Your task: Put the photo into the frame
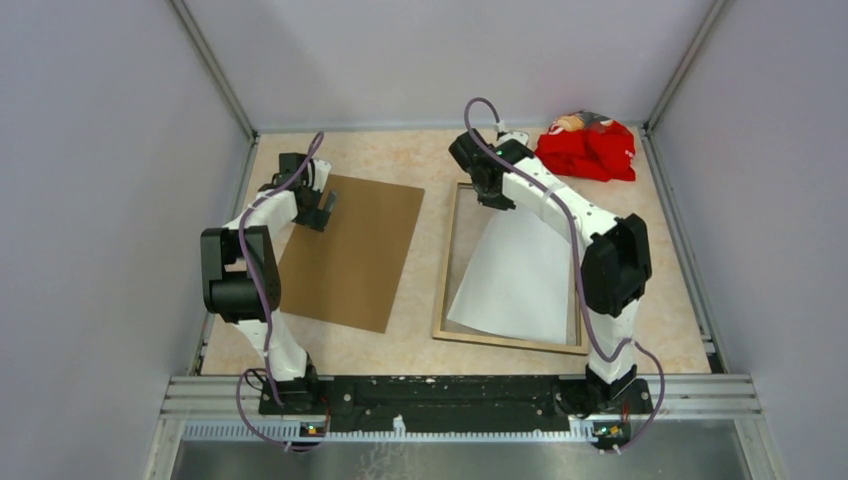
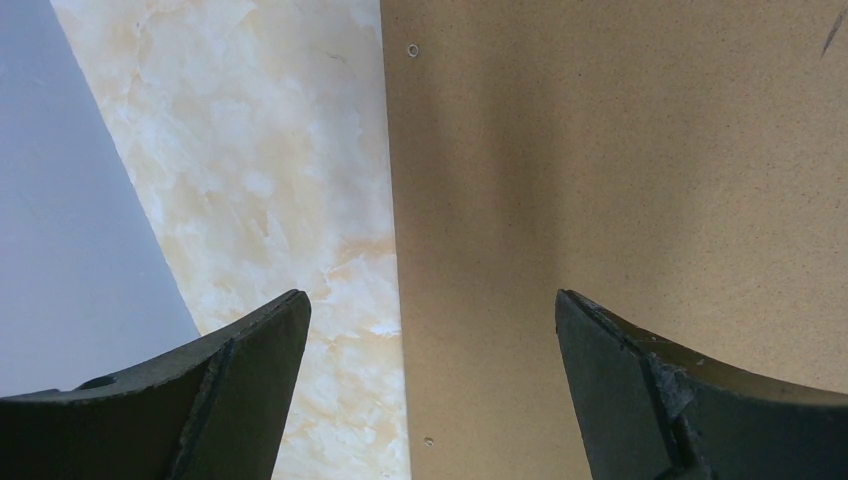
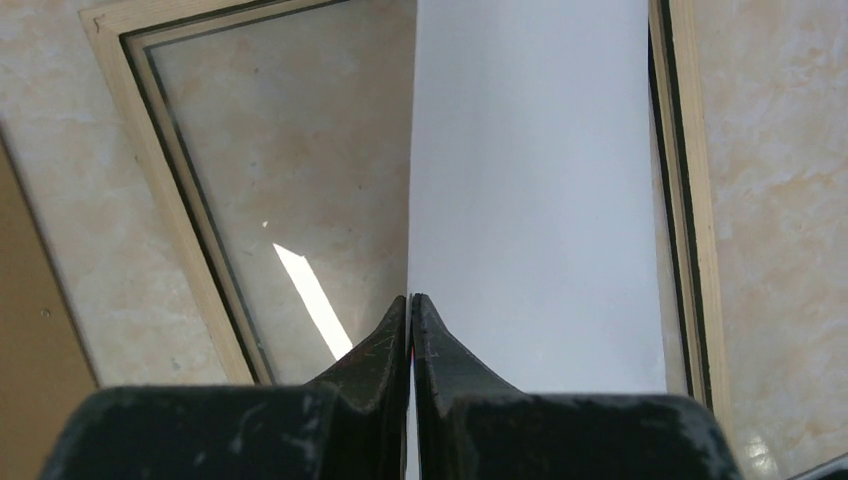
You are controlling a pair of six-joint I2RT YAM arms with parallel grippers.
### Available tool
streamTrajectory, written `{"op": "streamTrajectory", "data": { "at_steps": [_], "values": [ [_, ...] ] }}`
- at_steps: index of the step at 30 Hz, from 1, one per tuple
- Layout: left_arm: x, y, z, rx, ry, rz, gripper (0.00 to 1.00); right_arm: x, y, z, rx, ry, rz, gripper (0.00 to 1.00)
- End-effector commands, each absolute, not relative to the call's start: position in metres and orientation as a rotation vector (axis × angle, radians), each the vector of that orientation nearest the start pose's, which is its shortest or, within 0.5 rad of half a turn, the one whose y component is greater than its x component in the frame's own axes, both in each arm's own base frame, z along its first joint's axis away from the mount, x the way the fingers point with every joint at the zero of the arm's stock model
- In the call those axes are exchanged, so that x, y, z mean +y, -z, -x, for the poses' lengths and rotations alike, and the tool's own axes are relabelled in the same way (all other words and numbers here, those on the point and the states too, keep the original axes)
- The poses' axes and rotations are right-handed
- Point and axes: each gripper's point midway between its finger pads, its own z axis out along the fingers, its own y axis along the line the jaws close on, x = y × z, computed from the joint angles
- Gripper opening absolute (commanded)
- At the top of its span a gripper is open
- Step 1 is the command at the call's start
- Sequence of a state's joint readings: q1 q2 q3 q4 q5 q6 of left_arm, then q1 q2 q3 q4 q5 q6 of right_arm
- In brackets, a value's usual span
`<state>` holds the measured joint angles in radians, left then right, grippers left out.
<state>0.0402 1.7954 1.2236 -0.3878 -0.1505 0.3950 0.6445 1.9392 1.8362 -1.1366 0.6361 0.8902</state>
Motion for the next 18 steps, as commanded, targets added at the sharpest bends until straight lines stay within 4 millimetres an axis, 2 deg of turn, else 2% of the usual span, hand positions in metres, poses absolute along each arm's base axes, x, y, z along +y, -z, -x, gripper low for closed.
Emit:
{"op": "streamTrajectory", "data": {
  "at_steps": [1, 9, 18],
  "values": [
    [0.061, -0.083, -0.432, 2.468, -0.388, -0.37, 0.99, 0.196, -0.176, -0.392, 2.42, 0.259, -0.348, 0.0],
    [0.06, -0.083, -0.433, 2.465, -0.383, -0.373, 0.99, 0.198, -0.17, -0.389, 2.458, 0.248, -0.231, 0.0],
    [0.061, -0.083, -0.433, 2.469, -0.385, -0.374, 0.99, 0.182, -0.156, -0.375, 2.473, 0.329, -0.242, 0.0]
  ]
}}
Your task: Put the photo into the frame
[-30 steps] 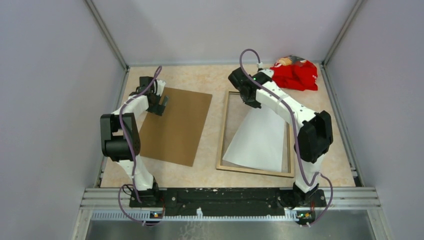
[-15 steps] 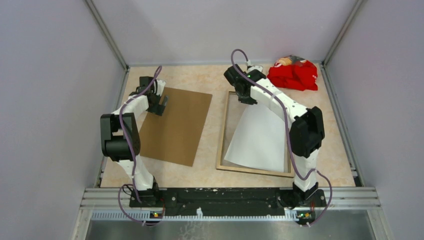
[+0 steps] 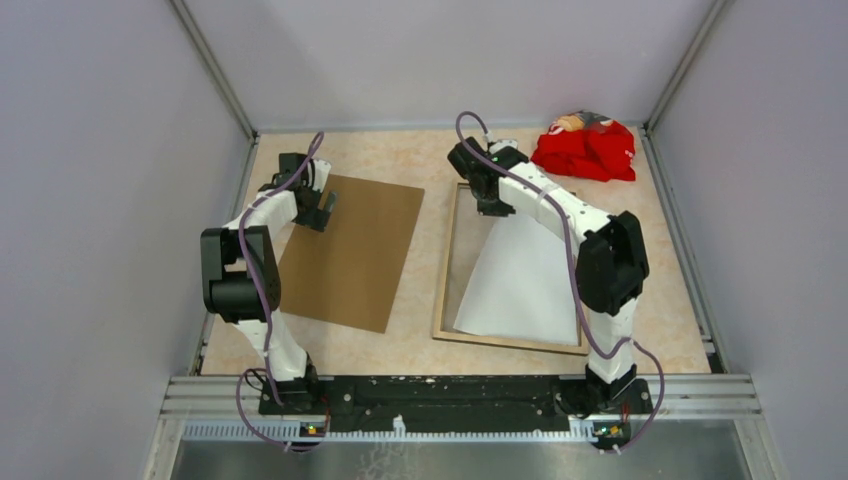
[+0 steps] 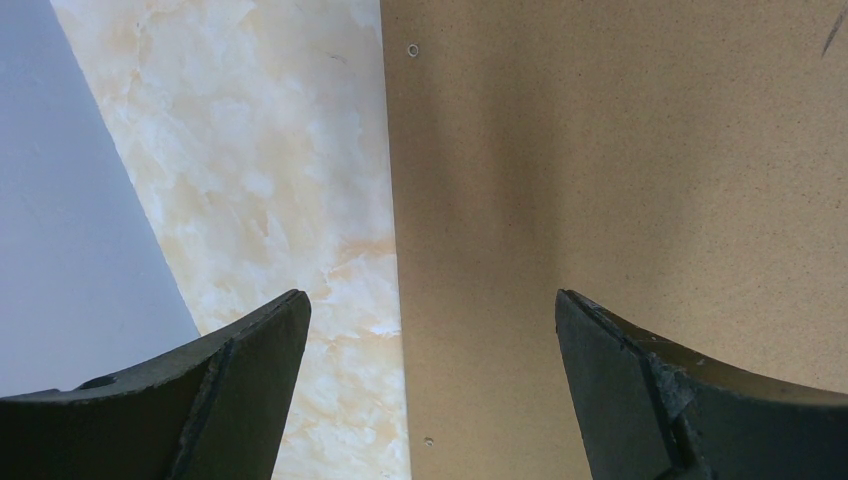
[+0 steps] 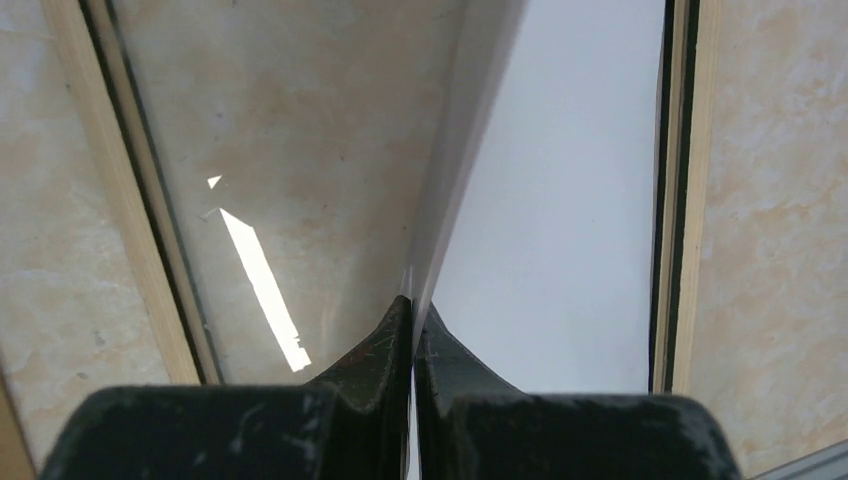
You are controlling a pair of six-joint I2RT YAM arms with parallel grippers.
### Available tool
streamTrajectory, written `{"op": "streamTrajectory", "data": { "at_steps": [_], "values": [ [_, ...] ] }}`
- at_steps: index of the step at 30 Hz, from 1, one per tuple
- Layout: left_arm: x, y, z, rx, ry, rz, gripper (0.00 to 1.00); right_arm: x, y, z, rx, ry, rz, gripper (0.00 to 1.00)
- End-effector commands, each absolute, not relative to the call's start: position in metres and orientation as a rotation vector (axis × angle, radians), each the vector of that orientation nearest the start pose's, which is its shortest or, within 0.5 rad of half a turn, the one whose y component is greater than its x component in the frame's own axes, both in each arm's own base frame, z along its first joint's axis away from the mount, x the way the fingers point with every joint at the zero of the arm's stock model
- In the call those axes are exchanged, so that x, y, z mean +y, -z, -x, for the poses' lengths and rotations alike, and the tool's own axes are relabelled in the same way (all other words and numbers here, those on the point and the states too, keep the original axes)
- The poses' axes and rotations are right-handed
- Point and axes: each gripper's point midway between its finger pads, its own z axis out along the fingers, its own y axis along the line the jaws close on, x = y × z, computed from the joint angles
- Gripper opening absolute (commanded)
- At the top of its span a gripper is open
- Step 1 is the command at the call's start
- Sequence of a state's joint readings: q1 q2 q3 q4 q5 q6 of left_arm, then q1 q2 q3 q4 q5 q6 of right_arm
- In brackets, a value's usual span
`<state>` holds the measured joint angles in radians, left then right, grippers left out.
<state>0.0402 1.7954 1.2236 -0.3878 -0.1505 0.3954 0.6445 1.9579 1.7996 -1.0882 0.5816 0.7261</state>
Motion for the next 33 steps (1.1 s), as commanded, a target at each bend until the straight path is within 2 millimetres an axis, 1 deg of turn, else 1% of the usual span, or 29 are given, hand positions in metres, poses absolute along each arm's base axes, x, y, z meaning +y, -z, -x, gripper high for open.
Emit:
{"op": "streamTrajectory", "data": {
  "at_steps": [1, 4, 8, 12, 15, 17, 21, 24, 26, 30, 33],
  "values": [
    [0.061, -0.083, -0.433, 2.468, -0.383, -0.374, 0.99, 0.18, -0.155, -0.374, 2.472, 0.341, -0.249, 0.0],
    [0.06, -0.084, -0.433, 2.468, -0.382, -0.375, 0.99, 0.175, -0.154, -0.373, 2.466, 0.371, -0.277, 0.0],
    [0.06, -0.084, -0.433, 2.468, -0.382, -0.377, 0.99, 0.177, -0.152, -0.374, 2.463, 0.36, -0.284, 0.0],
    [0.061, -0.085, -0.433, 2.467, -0.384, -0.376, 0.99, 0.168, -0.16, -0.375, 2.419, 0.399, -0.349, 0.0],
    [0.06, -0.084, -0.433, 2.469, -0.382, -0.376, 0.99, 0.166, -0.166, -0.376, 2.39, 0.398, -0.394, 0.0],
    [0.06, -0.084, -0.433, 2.468, -0.382, -0.375, 0.99, 0.167, -0.166, -0.377, 2.383, 0.392, -0.408, 0.0],
    [0.061, -0.085, -0.433, 2.466, -0.386, -0.376, 0.99, 0.17, -0.157, -0.378, 2.405, 0.395, -0.393, 0.0],
    [0.062, -0.084, -0.432, 2.467, -0.393, -0.38, 0.99, 0.174, -0.144, -0.377, 2.445, 0.397, -0.351, 0.0],
    [0.062, -0.084, -0.432, 2.466, -0.396, -0.381, 0.99, 0.178, -0.136, -0.377, 2.471, 0.385, -0.321, 0.05],
    [0.062, -0.084, -0.432, 2.465, -0.395, -0.384, 0.99, 0.187, -0.124, -0.376, 2.504, 0.335, -0.278, 0.18],
    [0.061, -0.084, -0.432, 2.463, -0.391, -0.387, 0.99, 0.192, -0.12, -0.377, 2.511, 0.297, -0.265, 0.35]
  ]
}}
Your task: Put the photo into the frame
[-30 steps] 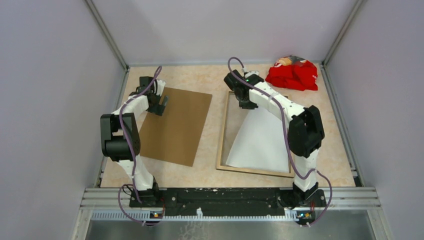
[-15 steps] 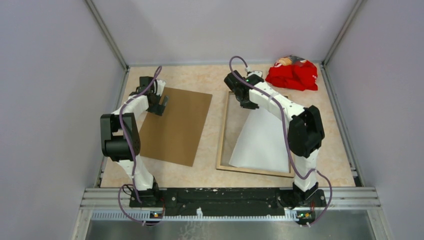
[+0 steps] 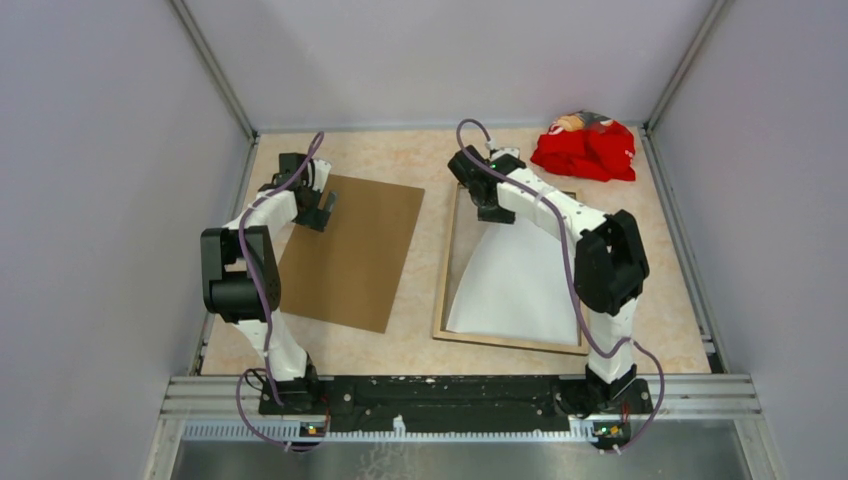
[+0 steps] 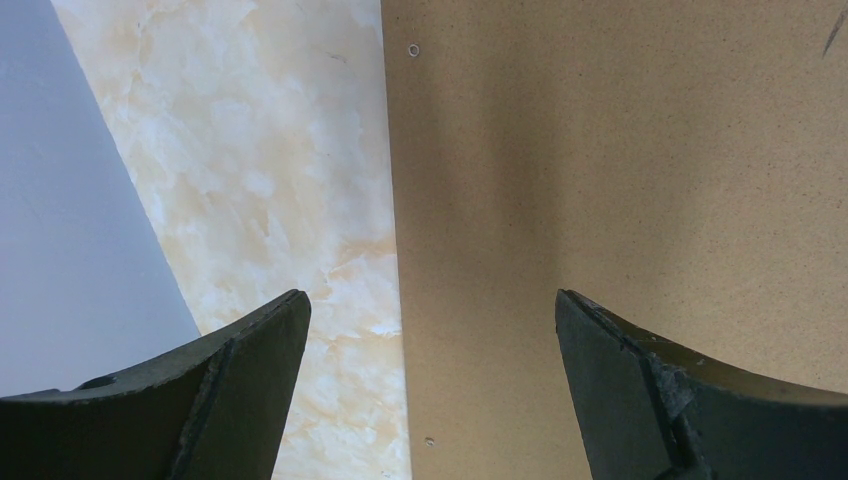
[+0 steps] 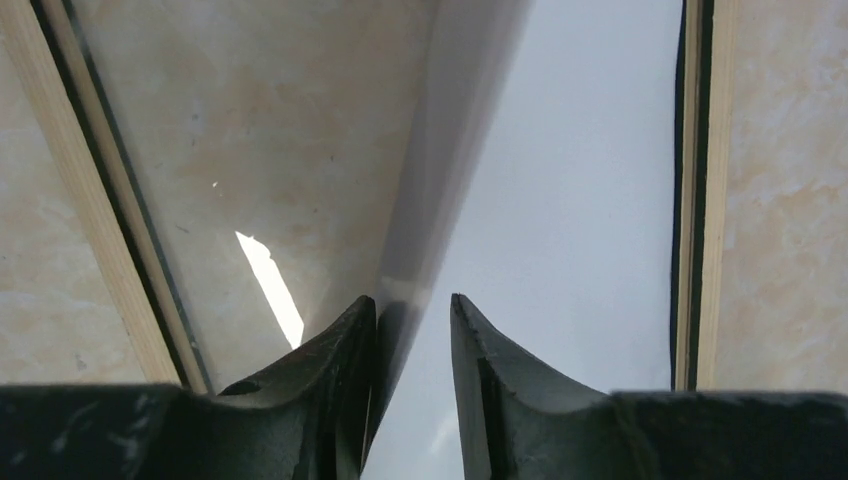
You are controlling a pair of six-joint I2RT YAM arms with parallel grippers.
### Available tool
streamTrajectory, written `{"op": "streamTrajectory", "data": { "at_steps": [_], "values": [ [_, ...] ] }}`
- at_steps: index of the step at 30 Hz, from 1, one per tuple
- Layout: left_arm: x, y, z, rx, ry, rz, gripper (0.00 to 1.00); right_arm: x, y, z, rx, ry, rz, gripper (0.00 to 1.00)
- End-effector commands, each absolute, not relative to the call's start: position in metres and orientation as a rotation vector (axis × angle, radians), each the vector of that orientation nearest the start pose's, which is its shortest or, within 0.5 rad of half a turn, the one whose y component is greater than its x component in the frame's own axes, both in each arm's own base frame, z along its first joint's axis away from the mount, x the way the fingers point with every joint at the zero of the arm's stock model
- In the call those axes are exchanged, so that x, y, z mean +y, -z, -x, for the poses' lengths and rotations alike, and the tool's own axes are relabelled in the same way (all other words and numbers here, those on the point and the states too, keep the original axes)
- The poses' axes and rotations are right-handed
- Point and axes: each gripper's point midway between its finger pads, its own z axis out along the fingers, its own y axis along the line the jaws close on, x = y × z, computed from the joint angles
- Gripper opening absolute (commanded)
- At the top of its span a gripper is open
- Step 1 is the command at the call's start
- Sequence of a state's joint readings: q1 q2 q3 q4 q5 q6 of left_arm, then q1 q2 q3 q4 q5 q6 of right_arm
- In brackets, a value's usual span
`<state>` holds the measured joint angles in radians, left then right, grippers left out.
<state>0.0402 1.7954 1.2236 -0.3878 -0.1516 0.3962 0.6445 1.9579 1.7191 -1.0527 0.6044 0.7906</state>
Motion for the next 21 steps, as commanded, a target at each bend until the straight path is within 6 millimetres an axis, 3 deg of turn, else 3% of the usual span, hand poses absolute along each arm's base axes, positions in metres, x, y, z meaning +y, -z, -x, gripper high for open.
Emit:
{"op": "streamTrajectory", "data": {
  "at_steps": [1, 9, 21],
  "values": [
    [0.061, -0.084, -0.432, 2.463, -0.393, -0.387, 0.99, 0.194, -0.12, -0.378, 2.51, 0.282, -0.261, 0.4],
    [0.062, -0.083, -0.431, 2.465, -0.396, -0.39, 0.99, 0.21, -0.115, -0.386, 2.526, 0.199, -0.227, 0.84],
    [0.063, -0.081, -0.432, 2.467, -0.406, -0.386, 0.99, 0.225, -0.106, -0.386, 2.542, 0.095, -0.199, 0.99]
  ]
}}
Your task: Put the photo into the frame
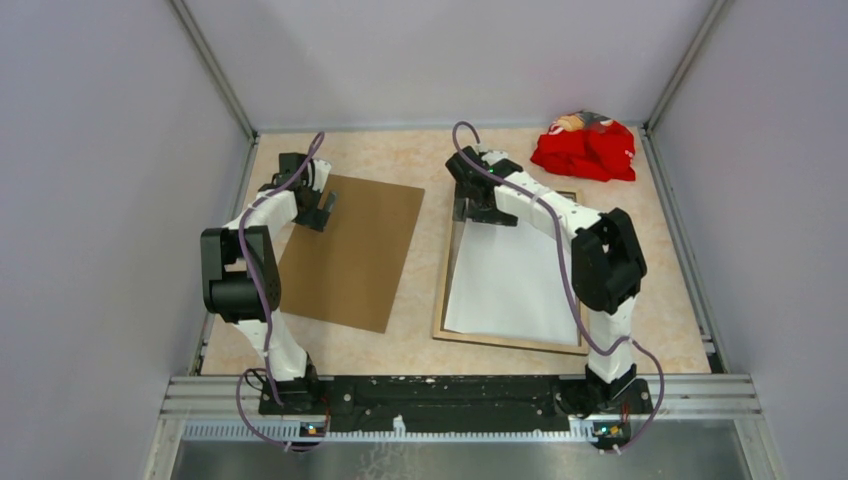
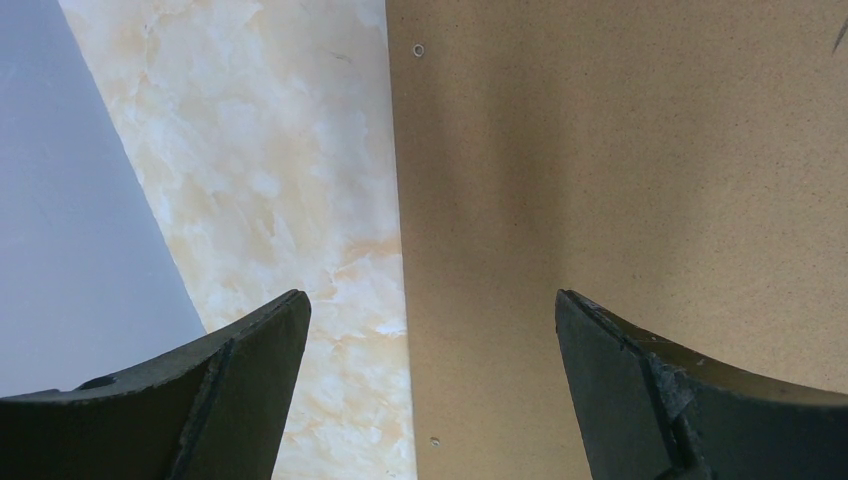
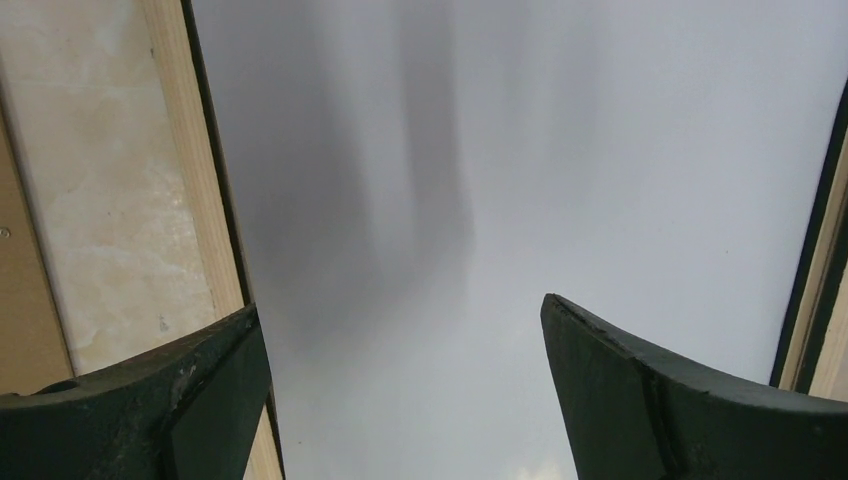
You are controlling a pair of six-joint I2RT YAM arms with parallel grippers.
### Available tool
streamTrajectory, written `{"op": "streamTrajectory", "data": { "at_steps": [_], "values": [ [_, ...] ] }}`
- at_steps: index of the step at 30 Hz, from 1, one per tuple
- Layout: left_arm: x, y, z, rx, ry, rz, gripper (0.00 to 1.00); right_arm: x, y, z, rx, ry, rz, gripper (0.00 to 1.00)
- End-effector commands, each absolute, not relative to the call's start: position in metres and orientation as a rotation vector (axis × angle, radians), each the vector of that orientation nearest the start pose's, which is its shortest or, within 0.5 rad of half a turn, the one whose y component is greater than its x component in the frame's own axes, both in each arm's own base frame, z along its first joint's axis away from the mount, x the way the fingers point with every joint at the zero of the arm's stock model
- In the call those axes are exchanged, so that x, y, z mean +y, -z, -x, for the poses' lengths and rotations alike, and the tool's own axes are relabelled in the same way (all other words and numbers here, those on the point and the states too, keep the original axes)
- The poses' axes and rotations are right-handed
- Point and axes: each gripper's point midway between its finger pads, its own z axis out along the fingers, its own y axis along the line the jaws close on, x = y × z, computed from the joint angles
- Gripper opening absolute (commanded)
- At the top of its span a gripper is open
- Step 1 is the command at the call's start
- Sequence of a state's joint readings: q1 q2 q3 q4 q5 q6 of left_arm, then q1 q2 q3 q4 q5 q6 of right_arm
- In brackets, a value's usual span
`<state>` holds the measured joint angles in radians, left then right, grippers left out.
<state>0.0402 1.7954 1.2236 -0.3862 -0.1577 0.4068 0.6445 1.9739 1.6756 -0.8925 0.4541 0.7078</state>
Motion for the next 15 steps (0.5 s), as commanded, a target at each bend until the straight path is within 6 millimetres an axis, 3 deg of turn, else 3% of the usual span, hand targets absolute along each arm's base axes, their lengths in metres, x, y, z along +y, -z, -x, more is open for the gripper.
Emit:
{"op": "streamTrajectory", "data": {
  "at_steps": [1, 7, 15],
  "values": [
    [0.063, -0.081, -0.431, 2.468, -0.405, -0.387, 0.99, 0.227, -0.106, -0.386, 2.543, 0.08, -0.192, 0.99],
    [0.063, -0.08, -0.431, 2.473, -0.406, -0.39, 0.99, 0.234, -0.107, -0.385, 2.535, 0.007, -0.161, 0.99],
    [0.063, -0.08, -0.431, 2.475, -0.402, -0.387, 0.99, 0.248, -0.114, -0.385, 2.499, -0.215, -0.145, 0.99]
  ]
}}
